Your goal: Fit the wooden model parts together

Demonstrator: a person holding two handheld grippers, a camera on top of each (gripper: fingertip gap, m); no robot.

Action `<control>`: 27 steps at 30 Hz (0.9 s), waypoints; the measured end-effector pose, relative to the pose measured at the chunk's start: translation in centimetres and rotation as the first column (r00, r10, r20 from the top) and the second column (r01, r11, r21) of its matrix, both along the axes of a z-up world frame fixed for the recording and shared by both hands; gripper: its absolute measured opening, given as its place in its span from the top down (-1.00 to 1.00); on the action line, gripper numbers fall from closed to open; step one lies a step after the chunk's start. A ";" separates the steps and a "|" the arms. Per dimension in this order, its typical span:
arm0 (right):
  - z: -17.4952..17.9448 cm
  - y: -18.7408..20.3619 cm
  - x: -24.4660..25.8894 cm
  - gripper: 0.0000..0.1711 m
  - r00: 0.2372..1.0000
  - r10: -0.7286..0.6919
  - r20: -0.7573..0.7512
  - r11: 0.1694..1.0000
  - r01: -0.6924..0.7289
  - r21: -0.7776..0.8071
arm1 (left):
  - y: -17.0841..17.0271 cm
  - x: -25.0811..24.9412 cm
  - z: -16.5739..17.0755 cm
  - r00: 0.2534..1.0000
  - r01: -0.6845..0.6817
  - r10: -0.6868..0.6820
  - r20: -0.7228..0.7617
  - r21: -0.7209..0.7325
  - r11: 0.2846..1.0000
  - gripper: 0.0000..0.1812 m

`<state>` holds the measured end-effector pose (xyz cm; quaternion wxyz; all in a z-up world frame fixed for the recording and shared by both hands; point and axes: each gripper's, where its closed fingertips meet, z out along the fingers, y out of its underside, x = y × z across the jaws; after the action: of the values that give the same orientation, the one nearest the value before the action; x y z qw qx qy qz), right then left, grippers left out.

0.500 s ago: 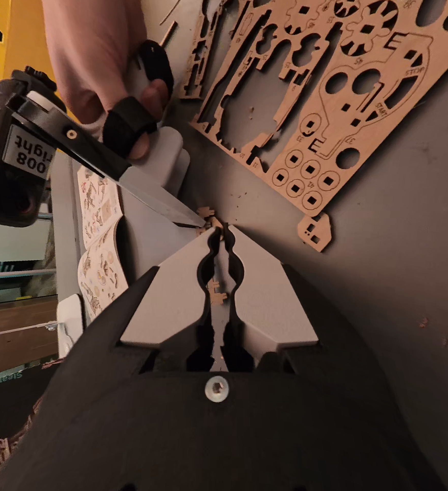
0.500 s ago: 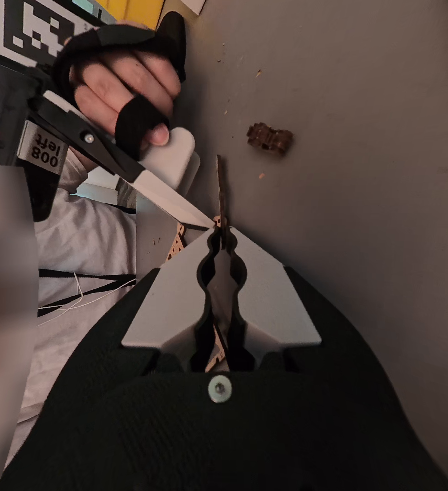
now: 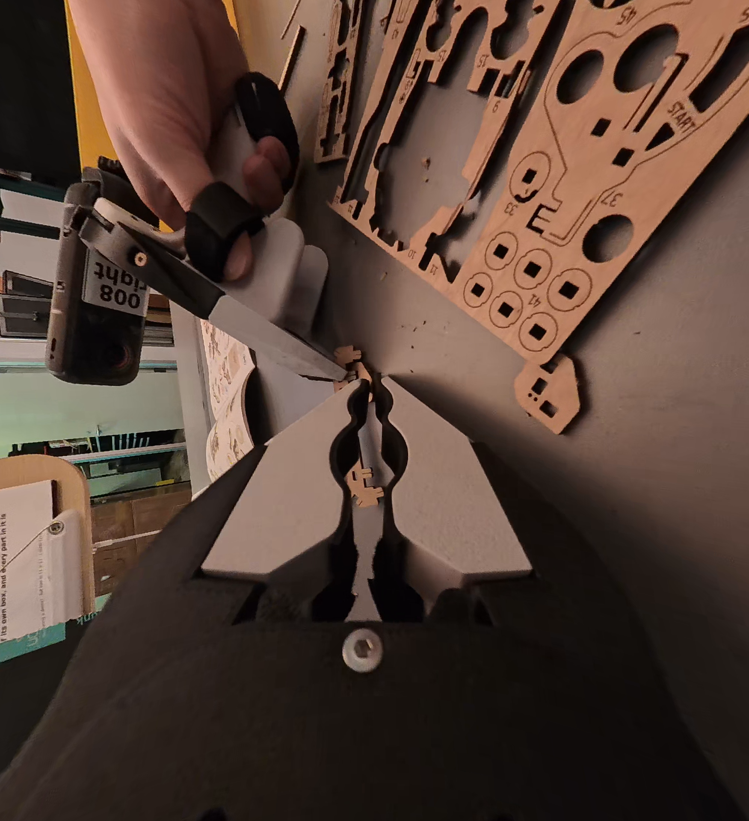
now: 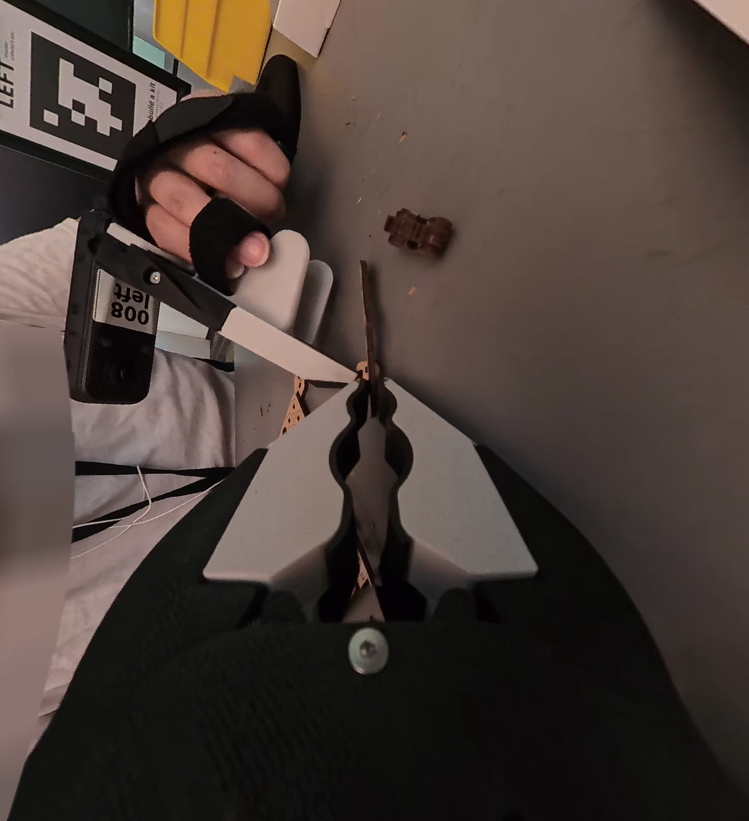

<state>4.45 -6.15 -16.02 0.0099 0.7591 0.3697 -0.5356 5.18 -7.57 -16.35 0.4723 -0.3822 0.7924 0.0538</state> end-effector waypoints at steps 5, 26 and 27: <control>0.1 0.2 0.2 0.98 1.000 -0.011 -0.011 1.000 0.010 -0.014 | 0.4 0.2 0.7 1.000 -0.012 0.011 0.021 0.042 0.999 1.00; 0.0 -0.6 -0.1 0.98 1.000 0.022 0.001 0.999 -0.022 -0.024 | 0.6 -0.6 0.2 0.966 0.084 -0.063 -0.249 0.072 0.994 1.00; 0.0 -0.6 -0.1 0.98 1.000 0.023 0.001 0.999 -0.023 -0.023 | 0.6 -0.8 0.2 0.962 0.094 -0.070 -0.265 0.082 0.992 1.00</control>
<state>4.37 -6.75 -16.02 0.0248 0.7551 0.3722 -0.5391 4.39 -6.94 -16.19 0.3831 -0.3160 0.8595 0.1213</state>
